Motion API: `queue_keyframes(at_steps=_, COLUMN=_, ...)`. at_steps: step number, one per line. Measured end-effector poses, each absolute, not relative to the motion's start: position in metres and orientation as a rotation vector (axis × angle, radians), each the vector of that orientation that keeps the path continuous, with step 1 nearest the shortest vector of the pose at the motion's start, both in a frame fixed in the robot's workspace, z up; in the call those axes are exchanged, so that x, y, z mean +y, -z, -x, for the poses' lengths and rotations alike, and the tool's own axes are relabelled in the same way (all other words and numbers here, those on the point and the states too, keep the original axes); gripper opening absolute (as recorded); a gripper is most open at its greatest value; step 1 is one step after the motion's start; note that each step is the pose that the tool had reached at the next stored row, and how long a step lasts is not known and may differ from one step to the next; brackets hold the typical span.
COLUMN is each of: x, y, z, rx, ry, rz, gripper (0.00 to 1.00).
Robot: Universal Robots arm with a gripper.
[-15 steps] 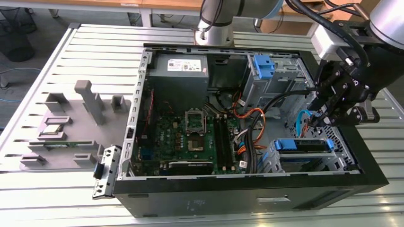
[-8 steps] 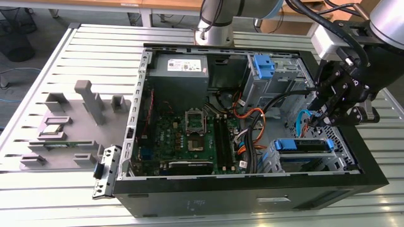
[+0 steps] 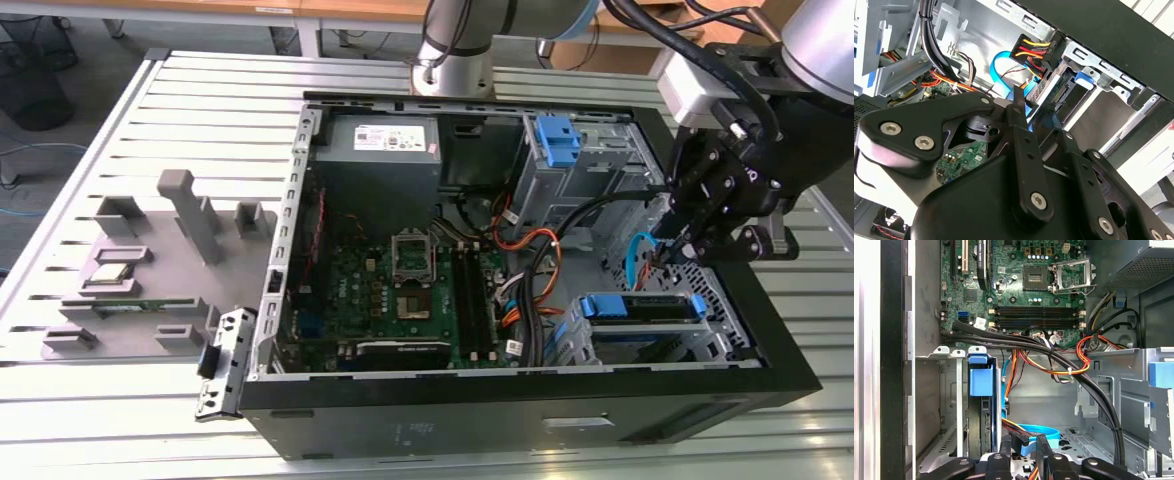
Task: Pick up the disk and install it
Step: 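Insert the first disk wire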
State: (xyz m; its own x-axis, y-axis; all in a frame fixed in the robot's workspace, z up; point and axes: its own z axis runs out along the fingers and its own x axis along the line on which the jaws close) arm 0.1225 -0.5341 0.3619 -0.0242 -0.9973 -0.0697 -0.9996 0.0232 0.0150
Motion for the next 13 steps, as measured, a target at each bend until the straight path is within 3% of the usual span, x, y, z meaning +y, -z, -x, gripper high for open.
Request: queue_keyframes(at_steps=13, x=-0.5341, y=-0.3654, z=-0.1225, rx=2.219, ry=-0.092, rz=2.166, gripper=0.34)
